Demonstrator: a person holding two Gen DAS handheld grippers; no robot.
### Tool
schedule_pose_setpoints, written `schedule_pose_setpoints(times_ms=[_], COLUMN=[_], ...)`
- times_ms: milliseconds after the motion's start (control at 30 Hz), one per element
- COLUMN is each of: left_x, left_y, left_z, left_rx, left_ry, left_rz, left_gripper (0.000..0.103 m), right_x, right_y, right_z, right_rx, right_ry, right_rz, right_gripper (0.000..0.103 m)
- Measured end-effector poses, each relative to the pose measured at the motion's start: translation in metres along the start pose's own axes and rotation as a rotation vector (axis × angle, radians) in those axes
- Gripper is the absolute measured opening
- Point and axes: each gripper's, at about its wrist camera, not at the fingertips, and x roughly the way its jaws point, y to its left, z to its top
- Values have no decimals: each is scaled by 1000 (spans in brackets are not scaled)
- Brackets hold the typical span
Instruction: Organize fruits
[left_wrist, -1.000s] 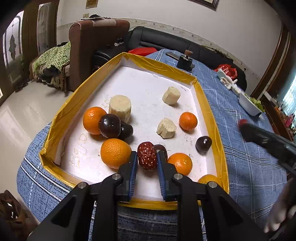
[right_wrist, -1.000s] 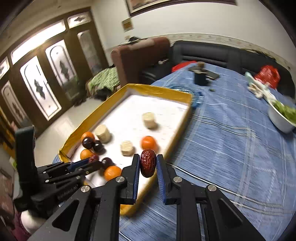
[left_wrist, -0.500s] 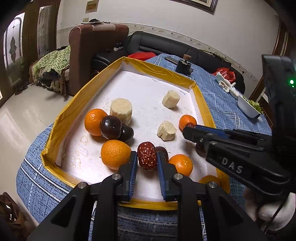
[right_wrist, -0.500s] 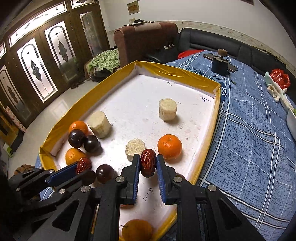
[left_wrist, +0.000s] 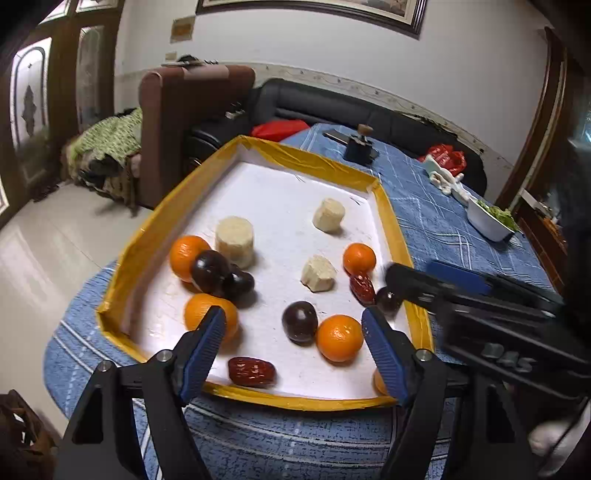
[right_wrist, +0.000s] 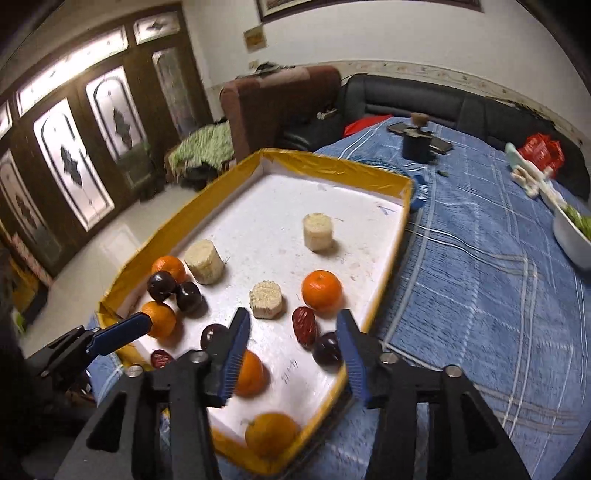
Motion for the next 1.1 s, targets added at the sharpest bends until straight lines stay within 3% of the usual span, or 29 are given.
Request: schedule_pose_setpoints(times_ms=[300, 400, 667, 1100], left_x=[-18, -24, -46, -82], left_y=[-22, -35, -66, -92], left_z=[0, -2, -6, -14], left_rx=[37, 65, 130, 144], left_ry=[-67, -82, -158, -311], left_rz=[117, 148, 230, 267], left_gripper=[80, 80, 94, 100], right_x=[-66, -79, -93, -117], right_y=[-42, -51, -59, -53], right_z=[-29, -42, -66, -82], right_rx=[111, 133, 130, 89], right_ry=[-123, -133, -132, -177], right_rz=[-71, -93, -129, -161], right_gripper=[63, 64, 65, 74])
